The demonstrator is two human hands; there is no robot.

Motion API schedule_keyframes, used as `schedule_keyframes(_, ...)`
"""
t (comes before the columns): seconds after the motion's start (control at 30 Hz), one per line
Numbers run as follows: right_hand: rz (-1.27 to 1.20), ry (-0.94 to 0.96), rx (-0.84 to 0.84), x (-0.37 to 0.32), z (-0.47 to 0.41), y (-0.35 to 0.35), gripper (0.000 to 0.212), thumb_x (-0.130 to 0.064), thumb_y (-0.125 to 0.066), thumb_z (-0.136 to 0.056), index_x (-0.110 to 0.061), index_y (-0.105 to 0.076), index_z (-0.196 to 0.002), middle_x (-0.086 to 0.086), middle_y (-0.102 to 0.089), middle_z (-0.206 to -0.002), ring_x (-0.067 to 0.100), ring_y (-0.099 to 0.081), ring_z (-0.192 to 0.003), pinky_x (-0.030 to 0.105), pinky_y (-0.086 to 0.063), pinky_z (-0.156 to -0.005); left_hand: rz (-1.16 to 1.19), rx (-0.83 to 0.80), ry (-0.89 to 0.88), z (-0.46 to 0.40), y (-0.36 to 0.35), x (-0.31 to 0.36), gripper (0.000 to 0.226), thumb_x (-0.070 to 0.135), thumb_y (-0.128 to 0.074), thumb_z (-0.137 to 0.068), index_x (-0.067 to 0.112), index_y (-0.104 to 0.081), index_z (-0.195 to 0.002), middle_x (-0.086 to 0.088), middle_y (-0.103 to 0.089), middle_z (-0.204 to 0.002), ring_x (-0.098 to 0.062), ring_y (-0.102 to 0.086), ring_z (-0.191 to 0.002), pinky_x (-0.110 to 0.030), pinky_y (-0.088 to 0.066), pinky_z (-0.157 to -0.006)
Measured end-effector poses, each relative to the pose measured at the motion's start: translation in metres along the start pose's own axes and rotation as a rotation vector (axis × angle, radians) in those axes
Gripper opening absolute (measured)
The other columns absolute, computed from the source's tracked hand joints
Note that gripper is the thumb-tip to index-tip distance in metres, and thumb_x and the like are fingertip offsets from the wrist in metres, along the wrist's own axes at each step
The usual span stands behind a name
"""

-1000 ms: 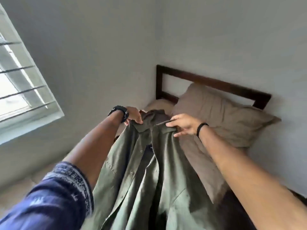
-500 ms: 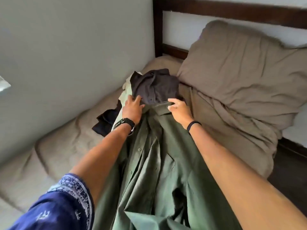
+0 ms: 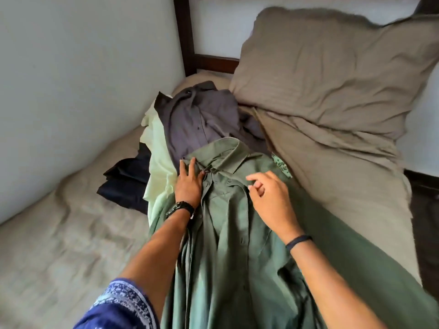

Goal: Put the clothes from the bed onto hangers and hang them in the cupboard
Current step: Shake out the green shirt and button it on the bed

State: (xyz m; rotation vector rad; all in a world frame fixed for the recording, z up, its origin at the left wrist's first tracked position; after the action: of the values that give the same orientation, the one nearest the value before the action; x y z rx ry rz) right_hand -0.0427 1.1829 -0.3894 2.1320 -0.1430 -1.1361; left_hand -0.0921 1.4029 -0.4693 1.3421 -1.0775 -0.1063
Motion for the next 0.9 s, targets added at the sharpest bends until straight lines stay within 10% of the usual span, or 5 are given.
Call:
schedule_keyframes(0.1, -0.015, -0.239, 0.040, 0.000, 0.026, -0.009, 0.010, -0.016, -0.072, -0.082, -0.011, -0.064, -0.085, -0.002, -0.056, -0.065, 0.016, -0.052, -0.061, 0.031, -0.044, -0.069, 0.121, -0.071, -0.016, 0.001, 0.011, 0.003, 0.055, 0.036, -0.044, -0.099, 0.020, -0.026, -0.148, -0.017, -0.013, -0.156, -0.035, -0.033, -0.136, -0.042, -0.036, -0.103)
schedule_keyframes(0.2, -0.116, -0.414, -0.064, -0.006, 0.043, -0.011, 0.017, -0.028, -0.071, -0.084, -0.011, -0.067, -0.088, -0.007, -0.062, -0.076, 0.009, -0.058, -0.070, 0.009, -0.042, -0.064, 0.301, -0.139, -0.033, 0.003, 0.035, 0.006, 0.061, 0.026, -0.053, -0.095, 0.020, -0.024, -0.148, -0.022, -0.016, -0.153, -0.033, -0.022, -0.142, -0.036, -0.022, -0.113)
schedule_keyframes(0.4, -0.070, -0.348, -0.177, -0.019, 0.048, -0.005, 0.012, -0.021, -0.075, -0.080, -0.012, -0.069, -0.085, -0.002, -0.050, -0.087, 0.019, -0.058, -0.072, 0.016, -0.036, -0.071, 0.269, 0.250, -0.278, 0.091, 0.088, 0.013, 0.038, -0.004, -0.056, -0.085, 0.002, -0.053, -0.122, -0.015, -0.052, -0.120, -0.030, -0.049, -0.113, -0.026, -0.036, -0.099)
schedule_keyframes(0.63, -0.074, -0.419, -0.044, -0.020, 0.066, -0.005, 0.019, -0.014, -0.063, -0.088, -0.005, -0.053, -0.074, 0.000, -0.051, -0.057, 0.018, -0.045, -0.053, 0.027, -0.035, -0.061, 0.290, -0.065, -0.087, 0.135, 0.063, 0.002, 0.015, 0.008, -0.063, -0.087, 0.003, -0.069, -0.100, -0.011, -0.060, -0.092, -0.029, -0.061, -0.088, -0.019, -0.037, -0.078)
schedule_keyframes(0.9, -0.427, -0.609, -0.097, -0.012, 0.077, -0.004, 0.015, -0.007, -0.066, -0.085, -0.017, -0.061, -0.075, 0.003, -0.065, -0.075, 0.015, -0.058, -0.069, 0.021, -0.043, -0.053, 0.323, -0.199, 0.080, 0.128, 0.073, 0.008, 0.016, 0.017, -0.070, -0.085, 0.002, -0.070, -0.089, -0.013, -0.070, -0.091, -0.023, -0.062, -0.093, -0.022, -0.037, -0.073)
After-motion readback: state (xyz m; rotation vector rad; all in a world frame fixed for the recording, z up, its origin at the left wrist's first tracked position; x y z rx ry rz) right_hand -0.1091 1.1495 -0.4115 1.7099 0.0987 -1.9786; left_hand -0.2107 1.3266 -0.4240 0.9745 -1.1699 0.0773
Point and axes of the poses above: each hand's wrist, its own z-axis away from the middle knuckle, its own y-axis out of the back of the hand, x = y × z, the point moved 3 cm from there along -z, towards the middle knuckle
